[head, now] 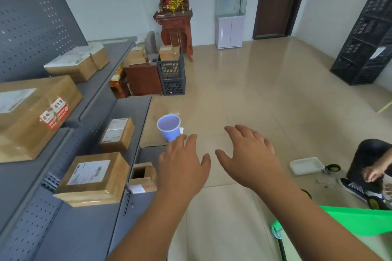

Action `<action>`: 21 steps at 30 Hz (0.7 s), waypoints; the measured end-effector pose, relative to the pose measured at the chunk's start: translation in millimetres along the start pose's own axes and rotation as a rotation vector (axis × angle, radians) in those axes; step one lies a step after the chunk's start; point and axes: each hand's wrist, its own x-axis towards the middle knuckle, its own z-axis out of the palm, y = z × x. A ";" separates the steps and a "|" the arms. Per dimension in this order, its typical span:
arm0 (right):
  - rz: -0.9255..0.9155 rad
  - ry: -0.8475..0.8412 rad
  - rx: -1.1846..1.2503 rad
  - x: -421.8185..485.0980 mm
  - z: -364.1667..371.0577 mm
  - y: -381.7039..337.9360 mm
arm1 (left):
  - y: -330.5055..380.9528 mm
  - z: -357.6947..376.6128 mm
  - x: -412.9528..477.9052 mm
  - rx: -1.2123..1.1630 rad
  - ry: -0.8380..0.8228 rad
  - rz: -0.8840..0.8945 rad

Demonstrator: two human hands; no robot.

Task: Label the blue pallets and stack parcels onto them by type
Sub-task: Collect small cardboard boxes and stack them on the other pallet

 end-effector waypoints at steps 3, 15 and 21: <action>0.021 -0.005 0.016 45.9 8.6 -11.8 | -14.0 6.1 48.7 0.004 0.001 0.030; -0.038 -0.018 0.002 227.4 39.4 -12.4 | -38.9 48.6 222.2 -0.017 -0.008 -0.034; -0.150 -0.062 0.005 332.0 40.4 -2.4 | -40.3 59.1 315.7 0.014 0.021 -0.154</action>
